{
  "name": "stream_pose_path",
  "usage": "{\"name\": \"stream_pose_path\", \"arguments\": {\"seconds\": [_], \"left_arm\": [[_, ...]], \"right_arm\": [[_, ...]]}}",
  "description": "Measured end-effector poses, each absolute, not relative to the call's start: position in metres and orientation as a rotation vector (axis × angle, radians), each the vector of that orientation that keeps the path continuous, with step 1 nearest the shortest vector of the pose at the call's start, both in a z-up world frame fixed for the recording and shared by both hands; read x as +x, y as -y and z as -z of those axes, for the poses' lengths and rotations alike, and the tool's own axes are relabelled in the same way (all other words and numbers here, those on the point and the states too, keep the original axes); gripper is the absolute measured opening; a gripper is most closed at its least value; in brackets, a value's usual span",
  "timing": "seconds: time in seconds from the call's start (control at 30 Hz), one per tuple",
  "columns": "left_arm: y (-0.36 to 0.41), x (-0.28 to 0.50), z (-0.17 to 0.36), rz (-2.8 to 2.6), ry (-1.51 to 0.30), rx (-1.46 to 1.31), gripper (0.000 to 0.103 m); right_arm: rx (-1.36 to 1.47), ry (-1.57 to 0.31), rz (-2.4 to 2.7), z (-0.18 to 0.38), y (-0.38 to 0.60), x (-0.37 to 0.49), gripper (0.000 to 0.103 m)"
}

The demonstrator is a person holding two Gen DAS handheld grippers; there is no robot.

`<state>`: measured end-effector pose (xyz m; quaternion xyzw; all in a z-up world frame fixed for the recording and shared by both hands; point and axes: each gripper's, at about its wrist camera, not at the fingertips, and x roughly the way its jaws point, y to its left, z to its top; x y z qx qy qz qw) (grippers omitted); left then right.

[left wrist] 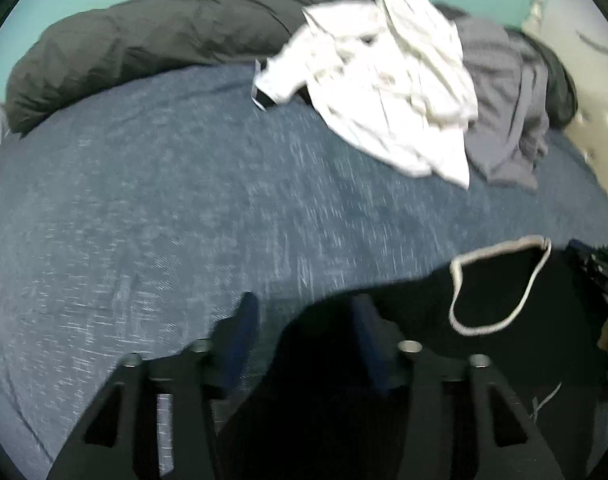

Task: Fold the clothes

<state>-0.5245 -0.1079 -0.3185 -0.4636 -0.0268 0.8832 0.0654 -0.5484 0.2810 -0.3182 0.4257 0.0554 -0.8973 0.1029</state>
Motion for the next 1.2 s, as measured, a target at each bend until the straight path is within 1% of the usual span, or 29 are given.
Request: {"name": "stream_pose_path", "arguments": {"seconds": [0.07, 0.17, 0.3, 0.33, 0.4, 0.53, 0.6, 0.67, 0.73, 0.87, 0.97, 1.1, 1.2], "left_arm": [[0.116, -0.517, 0.304, -2.675, 0.140, -1.358, 0.057], [0.125, -0.500, 0.286, -2.669, 0.205, -1.320, 0.059], [0.131, -0.456, 0.275, -2.624, 0.276, -1.333, 0.060], [0.131, -0.443, 0.275, -2.608, 0.274, -1.342, 0.061], [0.136, -0.411, 0.279, -2.576, 0.271, -1.372, 0.061], [0.146, -0.352, 0.288, -2.513, 0.324, -1.433, 0.061], [0.150, -0.323, 0.292, -2.484, 0.342, -1.460, 0.061], [0.154, -0.298, 0.296, -2.456, 0.349, -1.490, 0.061], [0.157, -0.273, 0.304, -2.429, 0.348, -1.529, 0.062], [0.162, -0.224, 0.320, -2.372, 0.344, -1.610, 0.062], [0.162, -0.194, 0.331, -2.330, 0.378, -1.650, 0.062], [0.154, -0.157, 0.341, -2.263, 0.416, -1.683, 0.062], [0.146, -0.136, 0.342, -2.235, 0.405, -1.703, 0.063]], "right_arm": [[1.184, -0.116, 2.696, 0.302, -0.286, -0.542, 0.040], [1.104, -0.043, 2.704, 0.282, -0.285, -0.530, 0.040], [1.095, 0.054, 2.653, 0.267, -0.282, -0.495, 0.041], [1.097, 0.071, 2.637, 0.266, -0.281, -0.483, 0.043], [1.129, 0.109, 2.588, 0.266, -0.280, -0.451, 0.047], [1.187, 0.174, 2.508, 0.269, -0.286, -0.395, 0.050], [1.213, 0.183, 2.486, 0.271, -0.290, -0.364, 0.052], [1.224, 0.162, 2.468, 0.272, -0.293, -0.336, 0.056], [1.241, 0.129, 2.452, 0.272, -0.297, -0.305, 0.057], [1.297, 0.211, 2.410, 0.280, -0.314, -0.248, 0.058], [1.368, 0.263, 2.402, 0.289, -0.327, -0.213, 0.059], [1.454, 0.302, 2.394, 0.294, -0.341, -0.174, 0.059], [1.508, 0.307, 2.379, 0.297, -0.346, -0.153, 0.062]]}}
